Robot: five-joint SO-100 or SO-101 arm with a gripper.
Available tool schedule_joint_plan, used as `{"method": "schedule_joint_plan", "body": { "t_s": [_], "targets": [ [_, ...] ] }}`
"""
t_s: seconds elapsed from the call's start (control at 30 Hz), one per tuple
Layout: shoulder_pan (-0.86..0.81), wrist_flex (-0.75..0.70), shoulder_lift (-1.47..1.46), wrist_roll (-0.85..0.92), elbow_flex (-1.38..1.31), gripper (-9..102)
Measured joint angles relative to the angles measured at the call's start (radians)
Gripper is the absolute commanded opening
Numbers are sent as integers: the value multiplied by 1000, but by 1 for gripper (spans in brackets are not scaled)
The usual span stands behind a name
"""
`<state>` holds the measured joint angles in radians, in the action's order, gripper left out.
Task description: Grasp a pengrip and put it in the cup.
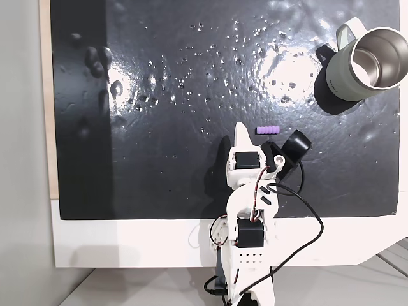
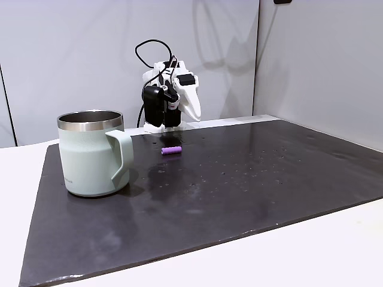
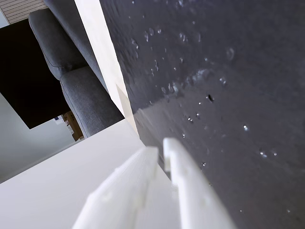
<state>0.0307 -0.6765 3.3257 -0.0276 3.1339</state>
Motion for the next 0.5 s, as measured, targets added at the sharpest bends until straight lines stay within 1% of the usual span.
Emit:
{"method": "schedule_joint_plan", "body": {
  "t_s": [0.17, 0.5],
  "targets": [
    [-34, 0, 0, -28, 0, 0],
    [-26, 0, 0, -28, 0, 0]
  ]
}}
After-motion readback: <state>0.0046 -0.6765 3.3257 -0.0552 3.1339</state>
